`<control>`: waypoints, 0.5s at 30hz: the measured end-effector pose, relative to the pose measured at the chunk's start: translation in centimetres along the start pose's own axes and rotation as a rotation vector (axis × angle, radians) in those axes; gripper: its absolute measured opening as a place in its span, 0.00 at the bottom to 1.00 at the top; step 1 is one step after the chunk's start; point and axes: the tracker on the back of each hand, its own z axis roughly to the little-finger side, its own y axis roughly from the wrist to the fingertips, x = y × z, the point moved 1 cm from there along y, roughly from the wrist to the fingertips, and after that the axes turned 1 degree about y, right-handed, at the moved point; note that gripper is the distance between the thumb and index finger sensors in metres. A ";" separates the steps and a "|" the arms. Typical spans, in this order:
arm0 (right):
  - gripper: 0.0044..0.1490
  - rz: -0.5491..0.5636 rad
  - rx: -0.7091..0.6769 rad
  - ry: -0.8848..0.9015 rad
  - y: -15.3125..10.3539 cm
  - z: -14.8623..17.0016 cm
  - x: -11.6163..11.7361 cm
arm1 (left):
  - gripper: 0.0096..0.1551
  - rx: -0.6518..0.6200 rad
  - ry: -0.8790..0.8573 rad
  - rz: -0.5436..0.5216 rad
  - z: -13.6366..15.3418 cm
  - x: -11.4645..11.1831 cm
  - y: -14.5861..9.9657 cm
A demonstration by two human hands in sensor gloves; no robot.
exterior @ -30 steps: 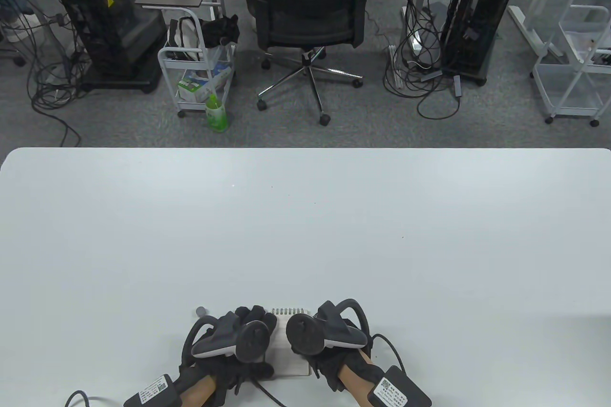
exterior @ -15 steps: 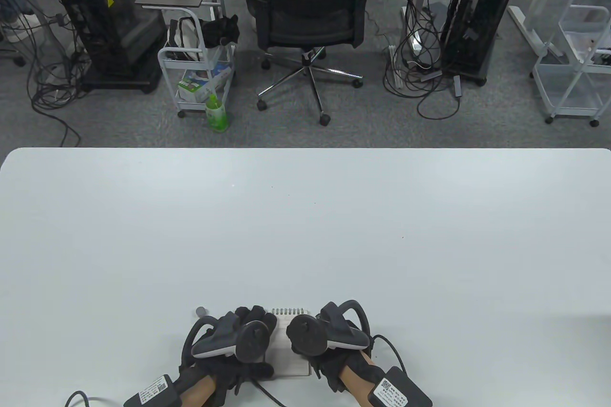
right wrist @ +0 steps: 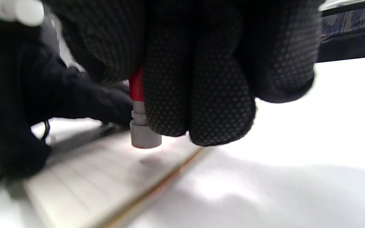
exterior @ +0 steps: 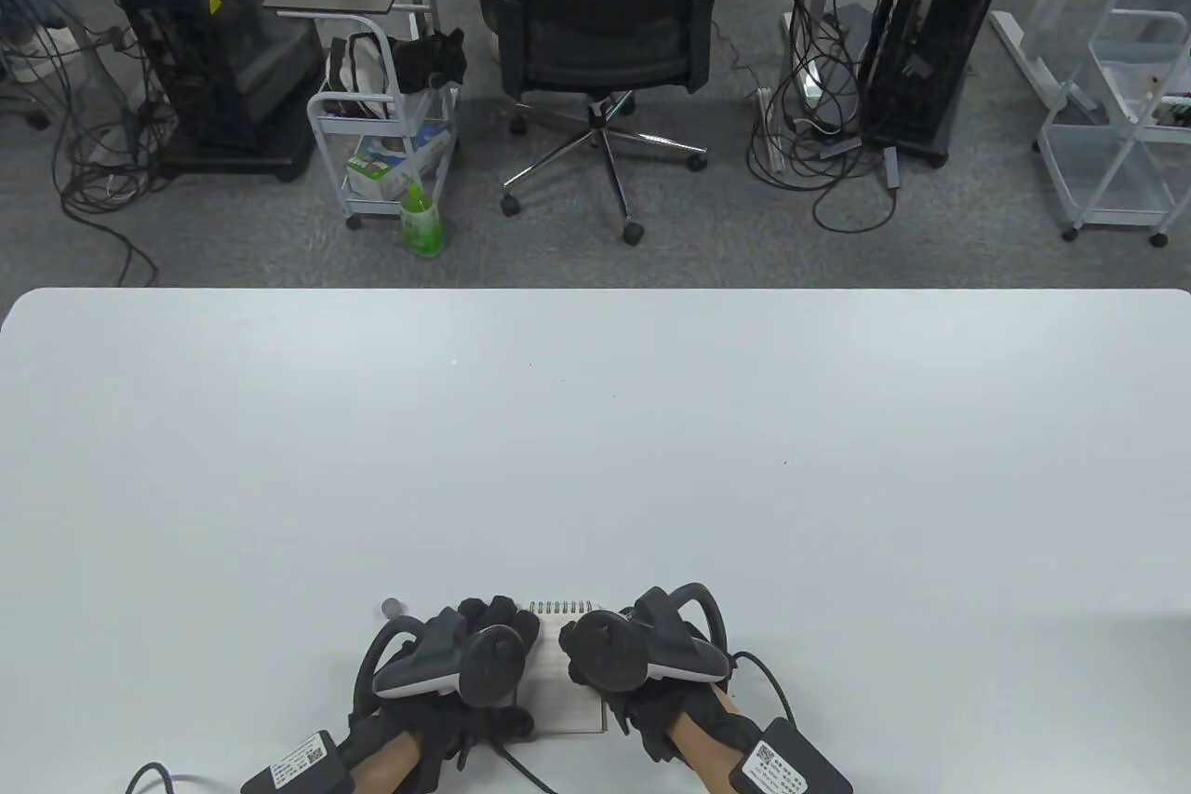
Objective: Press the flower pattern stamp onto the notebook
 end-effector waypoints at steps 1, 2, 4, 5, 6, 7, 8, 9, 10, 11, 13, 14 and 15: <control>0.28 0.022 -0.001 0.010 -0.1 0.0 -0.4 | 0.60 0.000 0.000 0.000 0.0 0.0 0.0; 0.28 0.032 -0.001 0.012 -0.1 -0.1 -0.6 | 0.60 0.000 0.000 0.000 0.0 0.0 0.0; 0.28 0.069 -0.008 0.012 -0.3 -0.3 -0.8 | 0.60 -0.001 0.000 0.001 0.0 0.0 0.0; 0.28 0.074 -0.012 0.015 -0.3 -0.4 -0.9 | 0.60 -0.001 -0.001 0.001 0.0 0.0 0.0; 0.28 0.083 -0.016 0.018 -0.3 -0.5 -0.9 | 0.60 -0.001 0.000 0.001 0.0 0.0 0.0; 0.28 0.096 -0.022 0.020 -0.3 -0.6 -0.9 | 0.60 -0.001 0.000 0.001 0.0 0.0 0.0; 0.28 0.100 -0.027 0.027 -0.3 -0.7 -0.9 | 0.59 -0.001 0.000 0.001 0.0 0.0 0.0; 0.28 0.103 -0.030 0.036 -0.3 -0.9 -0.9 | 0.60 0.000 0.000 0.001 0.0 0.0 0.0; 0.28 0.108 -0.039 0.045 -0.3 -1.1 -0.8 | 0.59 -0.001 0.000 0.001 0.0 0.0 0.0; 0.27 0.111 -0.046 0.049 -0.2 -1.3 -0.7 | 0.60 -0.001 0.000 0.002 0.0 0.0 0.0; 0.27 0.128 -0.075 0.040 -0.2 -1.8 -0.5 | 0.60 -0.001 0.000 0.002 0.0 0.0 0.0; 0.27 0.136 -0.100 0.035 -0.1 -2.1 -0.4 | 0.60 -0.001 0.000 0.003 0.0 0.0 0.0; 0.27 0.126 -0.112 0.032 0.0 -2.3 -0.3 | 0.60 -0.001 0.000 0.004 0.0 -0.1 0.0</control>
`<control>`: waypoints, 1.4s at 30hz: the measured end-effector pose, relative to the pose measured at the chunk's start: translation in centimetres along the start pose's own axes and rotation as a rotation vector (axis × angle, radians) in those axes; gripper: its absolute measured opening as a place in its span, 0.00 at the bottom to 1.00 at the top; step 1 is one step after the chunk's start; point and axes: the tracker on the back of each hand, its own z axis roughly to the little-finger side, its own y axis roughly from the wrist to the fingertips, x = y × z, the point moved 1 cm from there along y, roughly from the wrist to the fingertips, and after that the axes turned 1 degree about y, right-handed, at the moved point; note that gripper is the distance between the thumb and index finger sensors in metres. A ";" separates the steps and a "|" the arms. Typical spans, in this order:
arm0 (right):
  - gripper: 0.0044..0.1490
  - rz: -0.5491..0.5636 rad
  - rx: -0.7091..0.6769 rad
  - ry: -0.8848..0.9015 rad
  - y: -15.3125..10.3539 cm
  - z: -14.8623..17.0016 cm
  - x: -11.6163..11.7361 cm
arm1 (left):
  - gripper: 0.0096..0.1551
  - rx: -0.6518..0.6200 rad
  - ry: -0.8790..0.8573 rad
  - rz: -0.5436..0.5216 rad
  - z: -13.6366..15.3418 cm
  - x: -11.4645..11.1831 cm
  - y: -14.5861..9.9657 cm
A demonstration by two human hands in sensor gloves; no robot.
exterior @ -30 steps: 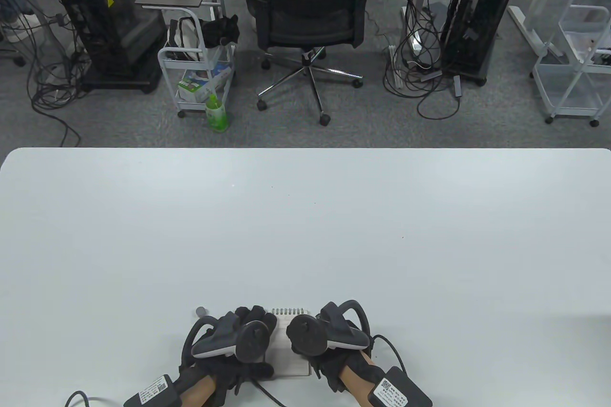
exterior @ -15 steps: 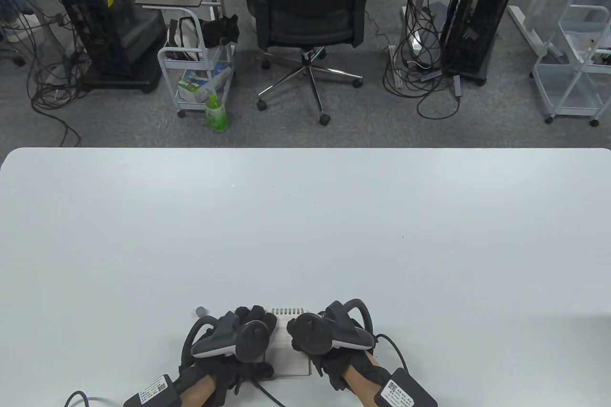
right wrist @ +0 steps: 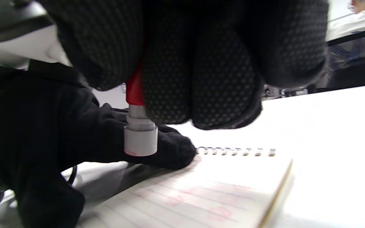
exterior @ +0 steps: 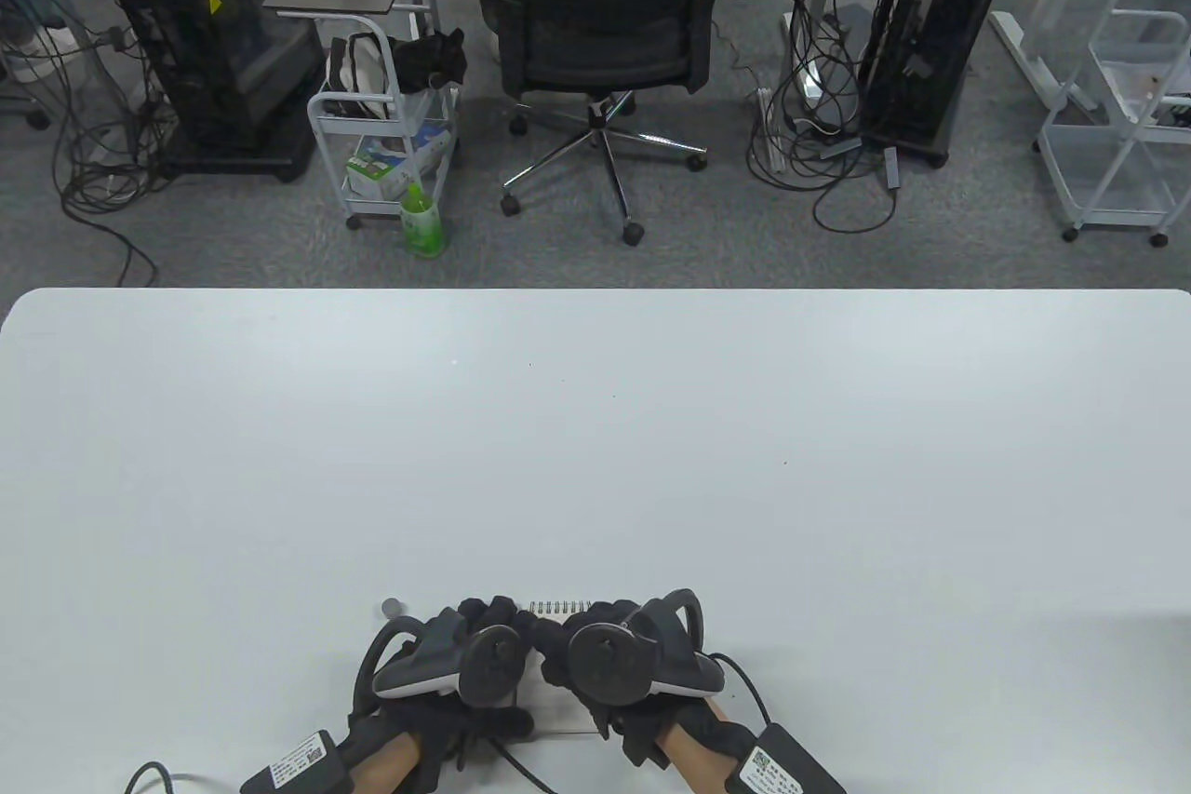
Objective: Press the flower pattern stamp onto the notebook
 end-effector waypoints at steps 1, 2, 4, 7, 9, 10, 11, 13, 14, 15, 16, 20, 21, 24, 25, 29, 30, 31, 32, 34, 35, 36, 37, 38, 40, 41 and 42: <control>0.27 0.011 -0.014 -0.002 0.0 -0.2 0.2 | 0.60 0.000 0.000 0.000 0.0 0.0 0.0; 0.27 0.004 -0.024 -0.005 0.2 -0.4 0.4 | 0.60 0.000 0.000 0.000 0.0 0.0 0.0; 0.27 -0.022 -0.027 -0.017 0.3 -0.6 0.7 | 0.60 0.000 0.000 0.000 0.0 0.0 0.0; 0.27 -0.051 -0.033 -0.050 0.5 -0.9 1.4 | 0.60 0.000 0.000 0.000 0.0 0.0 0.0; 0.27 -0.049 -0.037 -0.061 0.5 -0.9 1.6 | 0.60 0.000 0.000 0.000 0.0 0.0 0.0; 0.27 -0.051 -0.037 -0.061 0.6 -0.9 1.7 | 0.60 0.000 0.000 0.000 0.0 0.0 0.0; 0.27 -0.056 -0.034 -0.061 0.6 -0.9 1.8 | 0.60 0.000 0.000 0.000 0.0 0.0 0.0; 0.27 -0.057 -0.031 -0.052 0.6 -0.8 1.9 | 0.60 0.000 0.000 0.000 0.0 0.0 0.0; 0.27 -0.061 -0.031 -0.048 0.7 -0.7 2.0 | 0.60 0.000 0.000 0.000 0.0 0.0 0.0; 0.27 -0.060 -0.032 -0.051 0.7 -0.8 2.1 | 0.59 0.000 0.000 0.000 0.0 0.0 0.0; 0.27 -0.058 -0.032 -0.057 0.7 -0.8 2.2 | 0.60 0.000 0.000 0.000 0.0 0.0 0.0; 0.27 -0.066 -0.039 -0.076 0.8 -1.0 2.6 | 0.60 0.000 0.000 0.000 0.0 0.0 0.0; 0.27 -0.066 -0.040 -0.097 0.8 -1.1 2.6 | 0.60 0.000 0.000 0.000 0.0 0.0 0.0; 0.27 -0.073 -0.045 -0.090 1.0 -1.1 2.8 | 0.60 0.000 0.000 0.000 0.0 0.0 0.0; 0.27 -0.074 -0.041 -0.083 1.0 -1.0 2.8 | 0.60 0.000 0.000 0.000 0.0 0.0 0.0; 0.27 -0.076 -0.045 -0.079 1.0 -1.0 2.8 | 0.60 0.000 0.000 0.000 0.0 0.0 0.0; 0.27 -0.077 -0.045 -0.080 1.0 -1.0 2.8 | 0.60 0.000 0.000 0.000 0.0 0.0 0.0; 0.27 -0.081 -0.045 -0.078 1.0 -1.1 2.9 | 0.59 0.000 0.000 0.000 0.0 0.0 0.0; 0.27 -0.089 -0.046 -0.080 1.1 -1.2 2.9 | 0.60 0.000 0.000 0.000 0.0 0.0 0.0; 0.27 -0.095 -0.051 -0.087 1.1 -1.3 3.0 | 0.60 0.000 0.000 0.000 0.0 0.0 0.0; 0.27 -0.096 -0.052 -0.088 1.1 -1.3 3.1 | 0.60 0.000 0.000 0.000 0.0 0.0 0.0; 0.27 -0.104 -0.055 -0.090 1.1 -1.5 3.3 | 0.60 0.000 0.000 0.000 0.0 0.0 0.0; 0.28 -0.104 -0.059 -0.097 1.2 -1.5 3.3 | 0.60 0.000 0.000 0.000 0.0 0.0 0.0; 0.27 -0.102 -0.063 -0.109 1.1 -1.6 3.4 | 0.60 0.000 0.000 0.000 0.0 0.0 0.0; 0.27 -0.088 -0.070 -0.121 1.1 -1.8 3.5 | 0.60 0.000 0.000 0.000 0.0 0.0 0.0; 0.28 -0.098 -0.069 -0.129 1.1 -1.9 3.5 | 0.60 0.000 0.004 0.003 0.0 0.0 0.0; 0.27 -0.103 -0.068 -0.136 1.1 -1.9 3.6 | 0.60 0.000 0.005 0.004 0.0 0.0 0.0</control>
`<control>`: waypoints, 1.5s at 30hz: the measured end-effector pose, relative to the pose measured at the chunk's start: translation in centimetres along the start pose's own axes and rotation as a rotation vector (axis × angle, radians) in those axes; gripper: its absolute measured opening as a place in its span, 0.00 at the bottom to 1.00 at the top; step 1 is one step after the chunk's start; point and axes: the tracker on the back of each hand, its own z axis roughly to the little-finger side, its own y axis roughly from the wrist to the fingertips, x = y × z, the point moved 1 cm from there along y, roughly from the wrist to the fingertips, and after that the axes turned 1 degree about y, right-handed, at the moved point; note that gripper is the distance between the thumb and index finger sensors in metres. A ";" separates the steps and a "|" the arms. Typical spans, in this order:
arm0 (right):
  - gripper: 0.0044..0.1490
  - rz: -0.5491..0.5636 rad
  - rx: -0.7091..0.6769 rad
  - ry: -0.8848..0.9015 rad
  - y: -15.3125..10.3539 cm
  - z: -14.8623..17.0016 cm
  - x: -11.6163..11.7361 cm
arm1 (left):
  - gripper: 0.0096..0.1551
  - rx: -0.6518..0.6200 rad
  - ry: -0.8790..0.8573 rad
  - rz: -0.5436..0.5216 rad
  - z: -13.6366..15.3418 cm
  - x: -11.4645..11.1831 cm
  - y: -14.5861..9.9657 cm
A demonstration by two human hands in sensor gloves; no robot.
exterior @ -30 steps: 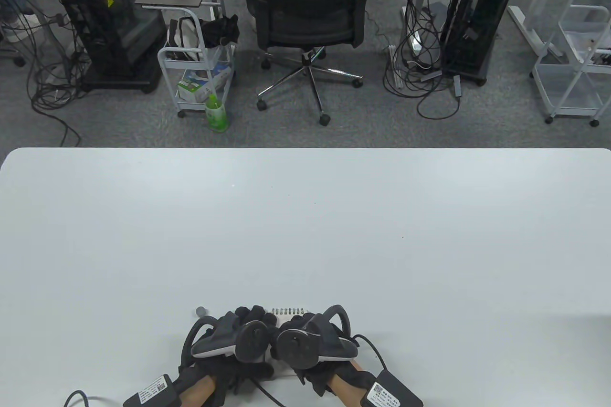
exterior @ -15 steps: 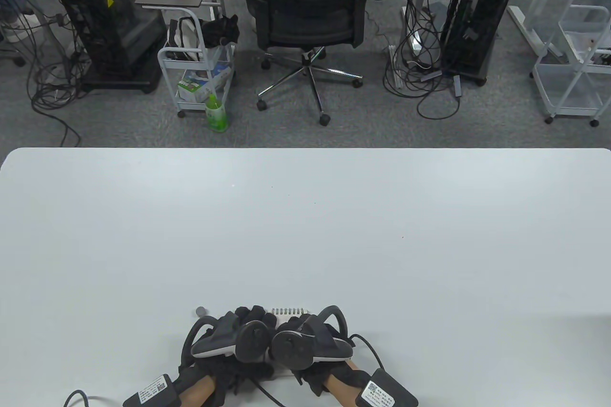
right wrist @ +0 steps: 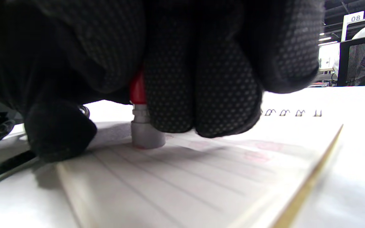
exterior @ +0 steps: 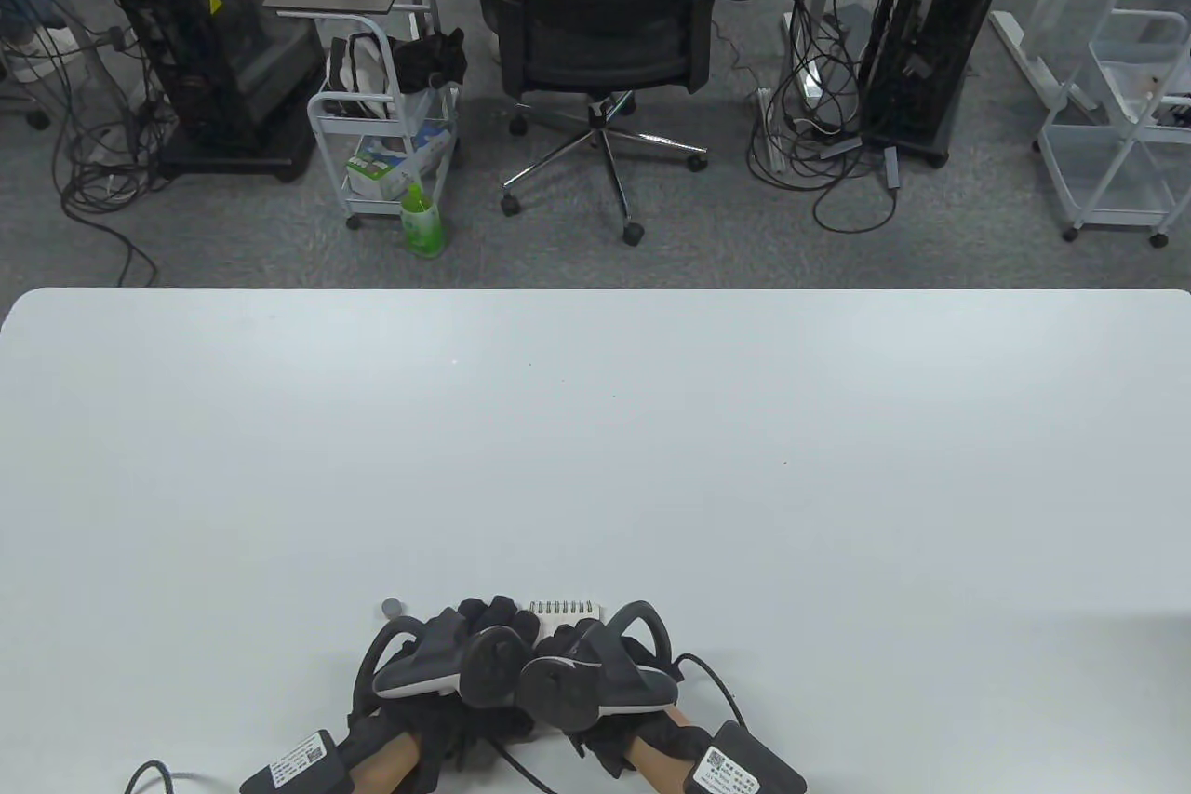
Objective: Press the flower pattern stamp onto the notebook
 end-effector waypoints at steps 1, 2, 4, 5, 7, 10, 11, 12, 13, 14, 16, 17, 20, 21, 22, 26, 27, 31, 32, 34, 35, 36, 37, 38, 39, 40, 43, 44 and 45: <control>0.27 0.006 -0.001 0.002 0.0 -0.1 0.1 | 0.59 0.000 0.000 0.001 0.0 0.0 0.0; 0.27 0.000 0.000 0.003 0.0 -0.1 0.1 | 0.59 0.000 -0.001 0.002 -0.1 0.0 0.0; 0.27 -0.001 -0.004 -0.001 0.0 -0.1 0.1 | 0.59 0.001 0.001 0.002 -0.1 0.0 0.0; 0.27 -0.004 -0.003 -0.003 0.0 -0.1 0.1 | 0.60 0.002 0.001 0.002 -0.1 0.0 0.0; 0.27 -0.001 -0.003 -0.001 0.0 -0.2 0.1 | 0.59 0.003 0.002 0.003 -0.1 -0.1 0.0; 0.27 -0.002 0.002 0.007 0.0 -0.2 0.2 | 0.59 0.003 0.001 0.005 -0.1 -0.1 0.0; 0.27 0.006 -0.002 0.002 0.0 -0.2 0.2 | 0.60 0.003 0.001 0.005 -0.1 -0.1 0.0; 0.27 0.006 0.001 0.005 0.0 -0.1 0.2 | 0.60 0.003 0.001 0.006 -0.1 -0.1 0.0; 0.27 0.006 0.002 0.006 -0.1 -0.1 0.2 | 0.60 0.003 0.001 0.006 -0.1 -0.1 0.0; 0.27 0.000 0.009 0.012 -0.1 0.0 0.1 | 0.59 0.003 0.000 0.006 -0.1 -0.1 0.0; 0.27 0.010 0.013 0.028 -0.1 0.1 0.1 | 0.60 0.003 -0.001 0.007 -0.1 -0.1 0.0; 0.27 -0.002 0.020 0.033 -0.1 0.2 0.0 | 0.60 0.001 -0.002 0.006 -0.1 -0.1 0.0; 0.27 -0.008 0.022 0.033 0.0 0.2 0.0 | 0.60 0.001 -0.003 0.007 0.0 -0.1 0.0; 0.27 -0.012 0.021 0.029 0.0 0.2 0.0 | 0.60 0.001 -0.003 0.007 0.0 -0.1 0.0; 0.27 -0.010 0.022 0.026 0.1 0.2 0.0 | 0.60 0.001 -0.003 0.007 0.0 -0.1 0.0; 0.27 0.004 0.022 0.023 -0.1 0.3 -0.1 | 0.60 0.001 -0.004 0.007 0.0 -0.1 0.0; 0.27 0.004 0.023 0.024 -0.1 0.3 -0.2 | 0.60 0.001 -0.004 0.007 0.0 -0.1 0.0; 0.28 0.008 0.025 0.010 -0.1 0.2 -0.4 | 0.60 0.001 -0.003 0.007 -0.1 -0.1 0.0; 0.28 0.012 0.025 0.006 -0.1 0.2 -0.4 | 0.60 0.001 -0.004 0.007 -0.1 -0.1 0.0; 0.28 0.032 0.028 -0.003 -0.2 0.2 -0.9 | 0.60 0.001 -0.004 0.008 -0.1 -0.1 0.0; 0.28 0.057 0.029 0.010 -0.2 0.3 -1.2 | 0.60 0.000 -0.004 0.008 -0.1 -0.1 0.0; 0.28 0.064 0.033 0.023 -0.2 0.4 -1.5 | 0.60 0.001 -0.003 0.008 -0.1 -0.1 0.0; 0.28 0.066 0.038 0.041 -0.2 0.5 -1.8 | 0.60 -0.001 -0.005 0.007 -0.1 -0.1 0.0; 0.28 0.069 0.040 0.047 -0.3 0.6 -1.9 | 0.60 -0.001 -0.006 0.008 -0.1 -0.1 0.0; 0.28 0.072 0.042 0.050 -0.4 0.8 -2.1 | 0.60 0.000 -0.005 0.008 -0.1 -0.1 0.0; 0.28 0.065 0.045 0.047 -0.5 1.0 -2.2 | 0.60 0.000 -0.004 0.008 -0.1 -0.1 0.0; 0.27 0.038 0.058 0.027 -0.9 1.7 -2.3 | 0.60 0.000 -0.005 0.008 -0.1 -0.1 0.0; 0.27 0.030 0.062 0.028 -1.0 1.9 -2.3 | 0.60 0.000 -0.005 0.008 -0.1 -0.1 0.0; 0.27 0.026 0.065 0.036 -1.2 2.1 -2.3 | 0.60 0.000 -0.005 0.008 -0.1 -0.1 0.0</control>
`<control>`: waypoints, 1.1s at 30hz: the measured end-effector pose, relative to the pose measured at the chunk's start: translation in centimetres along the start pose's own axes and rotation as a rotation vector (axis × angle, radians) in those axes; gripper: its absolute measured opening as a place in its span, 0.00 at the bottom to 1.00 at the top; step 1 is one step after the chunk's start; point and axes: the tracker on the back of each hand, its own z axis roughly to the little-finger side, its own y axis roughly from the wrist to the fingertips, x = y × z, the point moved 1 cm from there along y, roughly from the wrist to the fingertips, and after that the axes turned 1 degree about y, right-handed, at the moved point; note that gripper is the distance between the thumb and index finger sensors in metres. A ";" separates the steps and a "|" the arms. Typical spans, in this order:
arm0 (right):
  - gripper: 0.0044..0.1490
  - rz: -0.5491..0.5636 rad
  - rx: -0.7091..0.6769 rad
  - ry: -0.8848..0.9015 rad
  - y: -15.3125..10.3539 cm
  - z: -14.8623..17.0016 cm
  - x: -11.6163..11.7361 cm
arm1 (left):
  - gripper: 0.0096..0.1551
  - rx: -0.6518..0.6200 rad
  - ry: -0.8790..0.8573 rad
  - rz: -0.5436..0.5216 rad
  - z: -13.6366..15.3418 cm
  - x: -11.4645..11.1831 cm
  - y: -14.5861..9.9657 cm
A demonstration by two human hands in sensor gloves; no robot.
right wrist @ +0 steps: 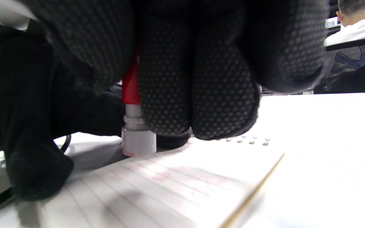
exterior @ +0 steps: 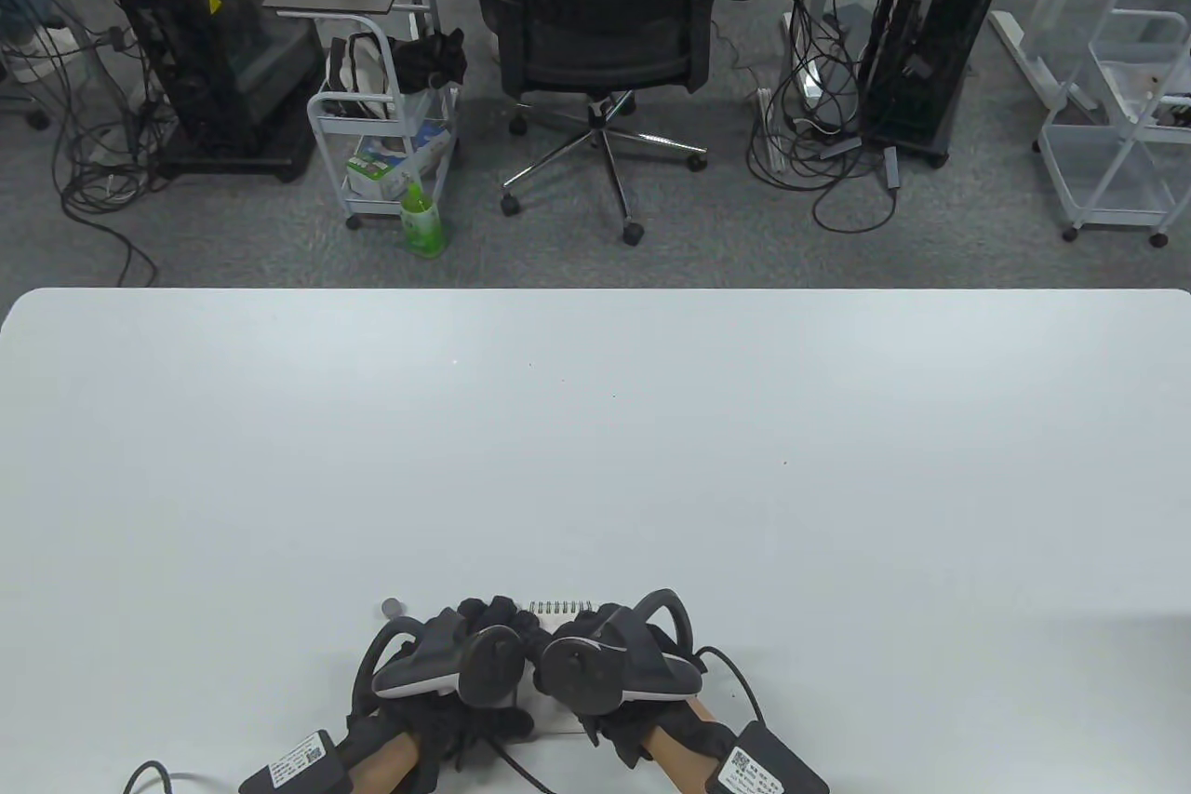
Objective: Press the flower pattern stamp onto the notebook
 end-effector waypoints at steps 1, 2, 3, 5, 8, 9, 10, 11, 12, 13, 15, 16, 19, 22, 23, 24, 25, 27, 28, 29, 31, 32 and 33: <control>0.27 -0.003 0.001 0.011 -0.1 0.2 0.0 | 0.60 0.000 0.000 0.000 0.0 0.0 0.0; 0.28 -0.009 0.000 0.020 -0.1 0.3 0.1 | 0.60 0.000 0.000 0.000 0.0 0.0 0.0; 0.27 -0.018 -0.003 0.032 -0.2 0.5 0.2 | 0.60 0.000 0.000 0.000 0.0 0.0 0.0; 0.27 -0.035 -0.004 0.040 -0.3 0.6 0.4 | 0.60 0.000 0.000 0.000 0.0 0.0 0.0; 0.28 -0.037 -0.006 0.021 -0.3 0.6 0.7 | 0.60 0.000 0.000 0.000 0.0 0.0 0.0; 0.28 -0.042 -0.007 0.019 -0.2 0.6 0.8 | 0.60 0.000 0.000 0.000 0.0 0.0 0.0; 0.28 -0.040 -0.008 0.021 -0.2 0.5 0.8 | 0.60 0.000 0.000 0.000 0.0 0.0 0.0; 0.28 -0.040 -0.008 0.023 -0.2 0.5 0.8 | 0.60 0.000 0.000 0.000 0.0 0.0 0.0; 0.28 -0.045 -0.010 0.021 -0.2 0.5 0.9 | 0.60 0.000 0.000 0.000 0.0 0.0 0.0; 0.28 -0.045 -0.012 0.018 -0.2 0.5 0.9 | 0.60 0.000 0.000 0.000 0.0 0.0 0.0; 0.28 -0.048 -0.012 0.011 -0.2 0.4 1.0 | 0.60 0.000 0.000 0.000 0.0 0.0 0.0; 0.28 -0.052 -0.012 0.013 -0.2 0.4 1.0 | 0.60 0.000 0.000 0.000 0.0 0.0 0.0; 0.28 -0.048 -0.014 0.011 -0.2 0.4 1.0 | 0.60 0.000 0.000 0.000 0.0 0.0 0.0; 0.28 -0.052 -0.017 0.005 -0.2 0.3 1.2 | 0.60 0.000 0.000 0.000 0.0 0.0 0.0; 0.28 -0.052 -0.016 0.006 -0.2 0.3 1.2 | 0.60 0.000 0.000 0.000 0.0 0.0 0.0; 0.28 -0.054 -0.015 0.007 -0.2 0.4 1.3 | 0.60 0.000 0.000 0.000 0.0 0.0 0.0; 0.28 -0.054 -0.014 0.008 -0.1 0.4 1.3 | 0.60 0.000 0.000 0.000 0.0 0.0 0.0; 0.27 -0.061 -0.008 0.016 -0.1 0.4 1.3 | 0.60 0.000 0.000 0.000 0.0 0.0 0.0; 0.27 -0.062 -0.007 0.017 -0.1 0.4 1.3 | 0.60 0.000 0.000 0.000 0.0 0.0 0.0; 0.27 -0.064 -0.007 0.019 -0.1 0.4 1.3 | 0.60 0.000 0.000 0.000 0.0 0.0 0.0; 0.27 -0.069 -0.007 0.019 -0.1 0.3 1.4 | 0.60 0.000 0.000 0.000 0.0 0.0 0.0; 0.27 -0.072 -0.006 0.020 -0.1 0.3 1.4 | 0.60 0.000 0.000 0.000 0.0 0.0 0.0; 0.27 -0.071 -0.006 0.019 -0.1 0.2 1.4 | 0.60 0.000 0.000 0.000 0.0 0.0 0.0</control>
